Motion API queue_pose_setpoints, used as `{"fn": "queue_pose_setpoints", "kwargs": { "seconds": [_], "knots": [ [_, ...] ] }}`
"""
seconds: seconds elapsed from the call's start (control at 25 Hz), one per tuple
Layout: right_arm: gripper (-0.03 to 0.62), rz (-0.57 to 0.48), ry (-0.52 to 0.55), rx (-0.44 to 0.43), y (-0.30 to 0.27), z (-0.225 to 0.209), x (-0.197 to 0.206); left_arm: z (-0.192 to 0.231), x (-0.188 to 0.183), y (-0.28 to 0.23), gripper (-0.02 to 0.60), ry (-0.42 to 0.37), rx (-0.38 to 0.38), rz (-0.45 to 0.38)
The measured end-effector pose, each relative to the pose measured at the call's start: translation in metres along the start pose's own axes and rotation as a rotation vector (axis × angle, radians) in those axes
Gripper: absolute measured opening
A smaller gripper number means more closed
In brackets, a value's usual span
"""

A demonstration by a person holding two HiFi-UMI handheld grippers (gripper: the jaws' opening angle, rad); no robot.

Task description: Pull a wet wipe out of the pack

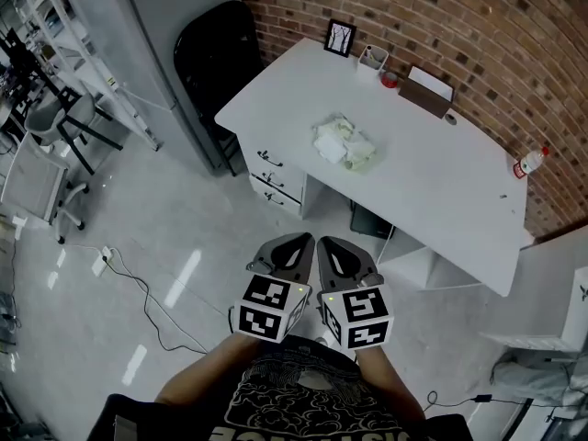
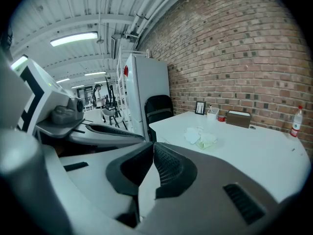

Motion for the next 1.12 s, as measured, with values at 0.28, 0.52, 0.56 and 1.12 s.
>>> {"fn": "queue_pose_setpoints", "kwargs": {
  "seconds": [0.28, 0.52, 0.56, 1.12],
  "knots": [
    [0.018, 0.016, -0.005, 0.06, -0.033, 0.008, -0.019, 0.037, -0.016, -0.003, 0.012, -0.011, 0.058, 0.0],
    [0.019, 0.018, -0.007, 0.099, -0.055, 0.019, -0.029, 0.064, -0.021, -0.002, 0.012, -0.031, 0.095, 0.003],
    [0.018, 0.019, -0.009, 0.103, -0.057, 0.021, -0.03, 0.067, -0.022, -0.002, 0.012, -0.034, 0.099, 0.003],
    [0.019, 0.016, -0.036, 0.127, -0.085, 0.021, -0.034, 0.088, -0.026, -0.016, 0.012, -0.058, 0.129, 0.02]
  ]
}}
Point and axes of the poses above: the fingertips, and each gripper's own axes: y backward along the fingers, z to its left, x out of its underside, the point moved 1 cm from there along y, backward along the fingers, and after that the axes turned 3 degrees about y, right-handed, at the moved point
